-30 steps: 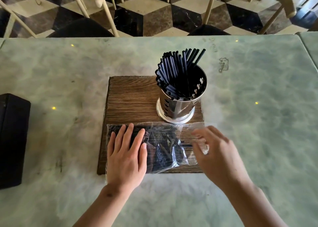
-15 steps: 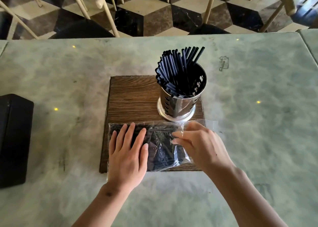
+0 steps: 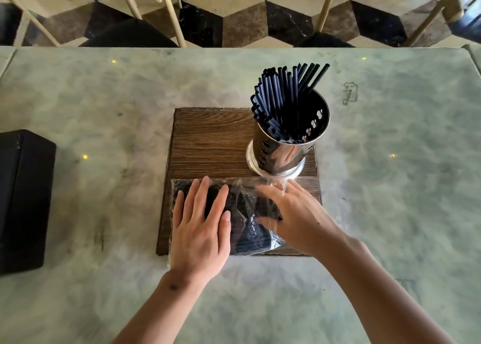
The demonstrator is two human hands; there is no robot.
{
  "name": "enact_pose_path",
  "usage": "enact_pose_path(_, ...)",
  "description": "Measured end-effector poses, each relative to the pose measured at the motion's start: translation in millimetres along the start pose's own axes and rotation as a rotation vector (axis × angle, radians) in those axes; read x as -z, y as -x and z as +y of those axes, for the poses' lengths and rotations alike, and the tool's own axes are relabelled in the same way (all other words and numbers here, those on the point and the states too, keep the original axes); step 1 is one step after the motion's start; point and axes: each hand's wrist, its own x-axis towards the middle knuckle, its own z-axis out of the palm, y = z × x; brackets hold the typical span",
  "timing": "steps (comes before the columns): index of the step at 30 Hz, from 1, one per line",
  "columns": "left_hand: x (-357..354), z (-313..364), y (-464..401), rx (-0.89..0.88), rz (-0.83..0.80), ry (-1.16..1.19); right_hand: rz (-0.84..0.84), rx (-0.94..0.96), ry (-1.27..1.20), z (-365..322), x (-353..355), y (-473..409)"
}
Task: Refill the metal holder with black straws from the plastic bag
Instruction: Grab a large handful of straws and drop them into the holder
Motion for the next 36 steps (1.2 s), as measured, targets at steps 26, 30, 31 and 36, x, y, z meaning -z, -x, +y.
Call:
enact_pose_path(26,-0.3,-3.2,3.0,-0.082,0.005,0.023,-0.277,-0.072,-0.012,2.8,30.8,-4.4)
enact_pose_path(30,-0.7,-3.4,2.9,-0.080,0.004,0.026,-0.206,0.047,0.224,-1.0,27.0,-7.0)
enact_pose_path(31,-0.8,-3.5,2.7,-0.080,0.004,0.026,-0.186,0.076,0.281,-0.4,29.5,-7.5)
enact_pose_path(36,-0.6,-3.8,2.6,-0.086,0.017,0.023,-0.226,0.134,0.427,7.0,44.6,-6.2)
